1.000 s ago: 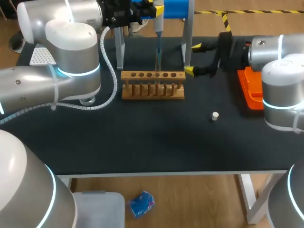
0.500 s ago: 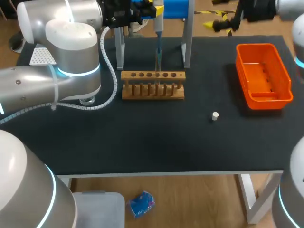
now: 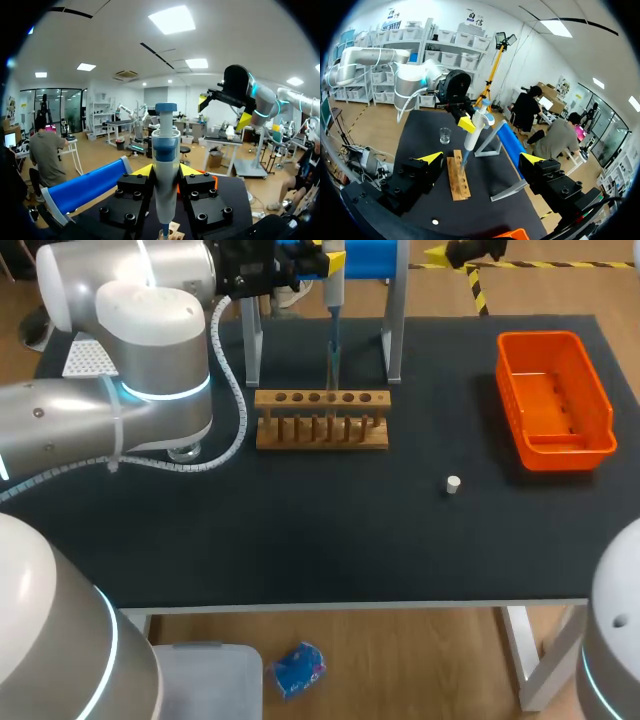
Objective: Invert the test tube, pick up the pipette, mount the tip to pipette, aspirate from beaker and dispense into the tube, eject the tip, return the pipette, and cap with the stopper.
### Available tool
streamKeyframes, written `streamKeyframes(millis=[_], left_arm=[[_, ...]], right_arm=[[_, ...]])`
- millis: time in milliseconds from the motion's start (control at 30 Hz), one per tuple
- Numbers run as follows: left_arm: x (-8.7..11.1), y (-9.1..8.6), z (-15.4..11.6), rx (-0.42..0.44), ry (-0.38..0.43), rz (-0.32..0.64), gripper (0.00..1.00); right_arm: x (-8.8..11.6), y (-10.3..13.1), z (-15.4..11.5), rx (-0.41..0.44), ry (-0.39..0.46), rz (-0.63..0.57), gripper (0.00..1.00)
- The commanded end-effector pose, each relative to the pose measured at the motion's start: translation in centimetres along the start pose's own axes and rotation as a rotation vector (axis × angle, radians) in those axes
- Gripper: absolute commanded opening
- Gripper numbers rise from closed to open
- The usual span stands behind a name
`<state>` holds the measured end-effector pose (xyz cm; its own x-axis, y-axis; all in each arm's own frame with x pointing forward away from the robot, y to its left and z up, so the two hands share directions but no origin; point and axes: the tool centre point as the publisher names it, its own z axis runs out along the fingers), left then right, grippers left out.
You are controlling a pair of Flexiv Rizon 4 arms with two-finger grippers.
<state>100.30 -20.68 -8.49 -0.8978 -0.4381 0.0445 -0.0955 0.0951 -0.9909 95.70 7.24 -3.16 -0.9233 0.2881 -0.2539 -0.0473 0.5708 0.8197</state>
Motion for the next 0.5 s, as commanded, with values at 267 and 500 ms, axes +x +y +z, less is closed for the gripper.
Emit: streamKeyframes(millis=[267, 500], left_arm=[[0.0, 0.1, 0.1, 0.004, -0.001, 0.001, 0.0], [0.0, 0.1, 0.1, 0.004, -0.001, 0.001, 0.0]], right_arm=[[-0.5, 4.8, -0.6, -0.093, 0.057, 0.027, 1.0], [-0.8, 8.7, 1.1, -0.043, 0.078, 0.012, 1.0]])
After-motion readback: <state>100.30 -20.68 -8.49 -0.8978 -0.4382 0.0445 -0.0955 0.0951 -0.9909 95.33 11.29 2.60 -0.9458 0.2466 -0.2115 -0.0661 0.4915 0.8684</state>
